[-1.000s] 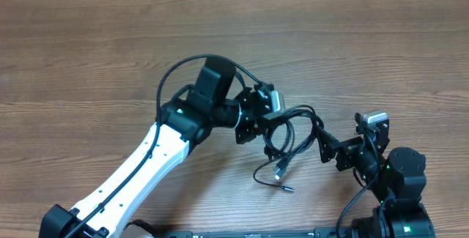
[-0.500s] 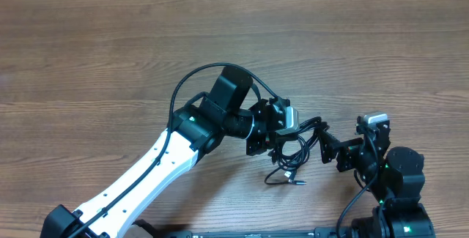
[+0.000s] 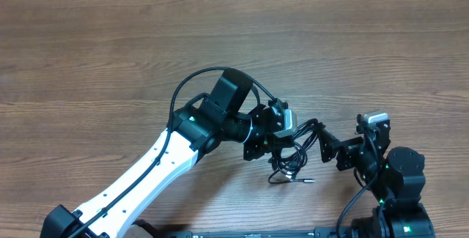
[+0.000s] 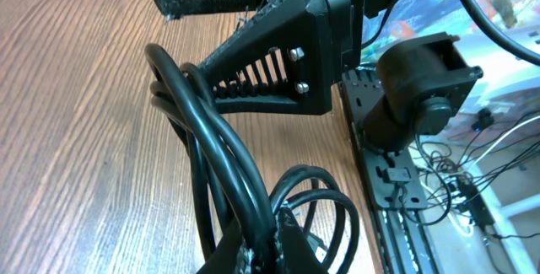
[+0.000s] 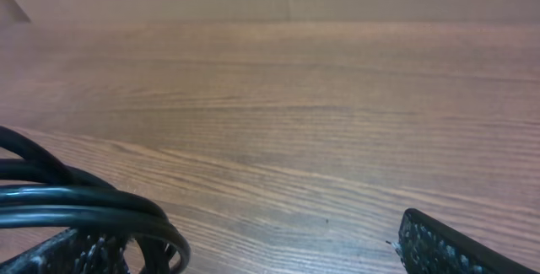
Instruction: Untangle cables
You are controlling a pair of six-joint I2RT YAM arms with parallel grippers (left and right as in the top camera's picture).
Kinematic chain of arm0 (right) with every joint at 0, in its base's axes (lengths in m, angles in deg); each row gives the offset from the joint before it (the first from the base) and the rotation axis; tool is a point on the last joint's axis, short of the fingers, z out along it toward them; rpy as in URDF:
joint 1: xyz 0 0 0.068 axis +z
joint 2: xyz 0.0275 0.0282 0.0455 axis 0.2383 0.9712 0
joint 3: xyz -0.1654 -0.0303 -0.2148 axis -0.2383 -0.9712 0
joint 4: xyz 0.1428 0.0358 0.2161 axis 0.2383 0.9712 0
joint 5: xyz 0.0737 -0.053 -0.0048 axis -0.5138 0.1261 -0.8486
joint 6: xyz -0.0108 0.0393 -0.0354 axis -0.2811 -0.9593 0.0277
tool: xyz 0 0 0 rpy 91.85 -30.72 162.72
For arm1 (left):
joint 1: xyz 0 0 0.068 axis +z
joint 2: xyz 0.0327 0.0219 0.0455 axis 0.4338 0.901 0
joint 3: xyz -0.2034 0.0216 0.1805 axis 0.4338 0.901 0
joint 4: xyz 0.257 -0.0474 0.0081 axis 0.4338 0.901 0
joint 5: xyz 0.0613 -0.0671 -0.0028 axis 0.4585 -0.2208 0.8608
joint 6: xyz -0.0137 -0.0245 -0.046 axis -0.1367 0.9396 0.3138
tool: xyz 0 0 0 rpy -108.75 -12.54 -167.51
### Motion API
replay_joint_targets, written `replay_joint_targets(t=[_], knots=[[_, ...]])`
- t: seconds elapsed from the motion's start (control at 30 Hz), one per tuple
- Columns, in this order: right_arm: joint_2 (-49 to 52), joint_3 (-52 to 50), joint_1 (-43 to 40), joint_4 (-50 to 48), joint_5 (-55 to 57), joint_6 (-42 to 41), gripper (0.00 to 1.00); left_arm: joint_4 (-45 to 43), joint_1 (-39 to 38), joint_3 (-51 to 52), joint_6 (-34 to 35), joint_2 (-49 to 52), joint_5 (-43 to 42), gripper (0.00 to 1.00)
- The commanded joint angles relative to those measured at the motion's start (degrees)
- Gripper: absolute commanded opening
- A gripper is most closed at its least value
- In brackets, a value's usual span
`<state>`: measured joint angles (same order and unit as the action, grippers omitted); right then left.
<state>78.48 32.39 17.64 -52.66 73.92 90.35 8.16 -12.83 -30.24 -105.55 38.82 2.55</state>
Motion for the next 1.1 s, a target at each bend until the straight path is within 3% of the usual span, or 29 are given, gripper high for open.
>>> replay_joint_targets(t=[0.0,0.7,1.07], knots=[[0.0,2.2,0.2,-2.4,0.9,-0.2,1.0,0.6,-1.2,-1.4,3.1,-1.4,-4.1,0.04],[0.0,2.2,0.2,-9.1,0.9,-0.2,1.0,1.1,-6.9,-1.4,3.4,-1.4,-6.2,0.04],[0.0,2.2,0.2,-11.1,1.8,-0.2,1.0,5.4,-7.6,-1.4,3.7,-1.4,-6.1,0.04]])
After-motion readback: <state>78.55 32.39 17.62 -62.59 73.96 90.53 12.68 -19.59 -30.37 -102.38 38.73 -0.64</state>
